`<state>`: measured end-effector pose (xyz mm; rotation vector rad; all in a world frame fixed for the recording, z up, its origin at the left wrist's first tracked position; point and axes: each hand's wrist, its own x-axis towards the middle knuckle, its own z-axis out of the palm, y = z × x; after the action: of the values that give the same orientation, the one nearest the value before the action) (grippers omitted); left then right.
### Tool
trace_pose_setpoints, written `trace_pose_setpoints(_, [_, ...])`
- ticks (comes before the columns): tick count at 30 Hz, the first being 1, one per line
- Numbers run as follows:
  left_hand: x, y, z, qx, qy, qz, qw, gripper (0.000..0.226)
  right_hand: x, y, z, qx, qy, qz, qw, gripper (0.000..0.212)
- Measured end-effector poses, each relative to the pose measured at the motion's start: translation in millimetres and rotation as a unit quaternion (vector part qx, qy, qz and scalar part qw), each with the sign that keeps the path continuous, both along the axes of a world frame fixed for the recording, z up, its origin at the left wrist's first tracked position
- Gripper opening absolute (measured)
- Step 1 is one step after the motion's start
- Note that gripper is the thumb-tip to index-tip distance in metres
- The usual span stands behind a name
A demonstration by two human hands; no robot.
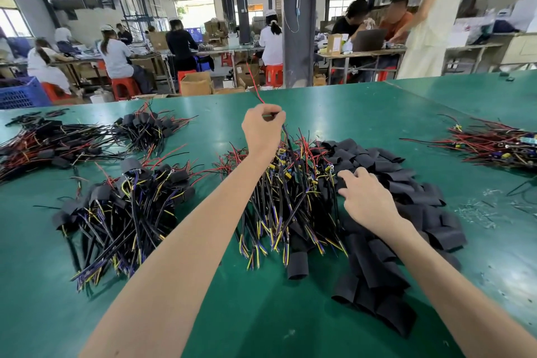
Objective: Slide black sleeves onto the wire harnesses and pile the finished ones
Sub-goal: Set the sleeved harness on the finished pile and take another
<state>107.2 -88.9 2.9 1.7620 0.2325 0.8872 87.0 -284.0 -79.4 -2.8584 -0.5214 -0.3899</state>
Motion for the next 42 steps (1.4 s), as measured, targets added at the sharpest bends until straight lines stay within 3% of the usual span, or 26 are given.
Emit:
trace_pose_setpoints(7, [-32, 9, 80, -0.162, -0.16, -0.075, 0.971, 0.036, -1, 4, 0, 0.069, -0.017, 0.029, 0.997, 0.039])
trace_pose_setpoints(9, [-46, 16, 102, -0.135, -0.159, -0.079, 0.975, 0.042, -3, 6, 1, 0.099, -0.013, 0.047, 0.994, 0.039])
trace_pose_setpoints(12, [-68, 29, 109, 0.121, -0.077, -0.044, 0.989, 0.049, -5, 9, 4, 0.132, -0.006, 0.072, 0.989, 0.039])
trace_pose_setpoints(15, [-89, 44, 78, 0.41, 0.006, 0.038, 0.911, 0.061, -10, 13, 6, 0.149, -0.016, 0.097, 0.984, 0.04])
trace_pose_setpoints(18, [-106, 50, 22, 0.509, 0.079, 0.051, 0.855, 0.07, -15, 18, 8, 0.174, -0.023, 0.122, 0.977, 0.041])
trace_pose_setpoints(22, [-124, 56, -39, 0.524, 0.102, 0.032, 0.845, 0.065, -19, 22, 7, 0.184, -0.008, 0.145, 0.972, 0.044])
trace_pose_setpoints(25, [-128, 57, -59, 0.496, 0.096, -0.006, 0.863, 0.06, -20, 23, 5, 0.183, -0.002, 0.156, 0.971, 0.046])
trace_pose_setpoints(33, [-140, 54, -67, 0.425, 0.057, -0.038, 0.903, 0.061, -17, 21, 2, 0.221, -0.007, 0.156, 0.963, 0.041])
trace_pose_setpoints(42, [-142, 53, -70, 0.408, 0.057, -0.06, 0.909, 0.061, -17, 20, 1, 0.235, -0.016, 0.19, 0.953, 0.042])
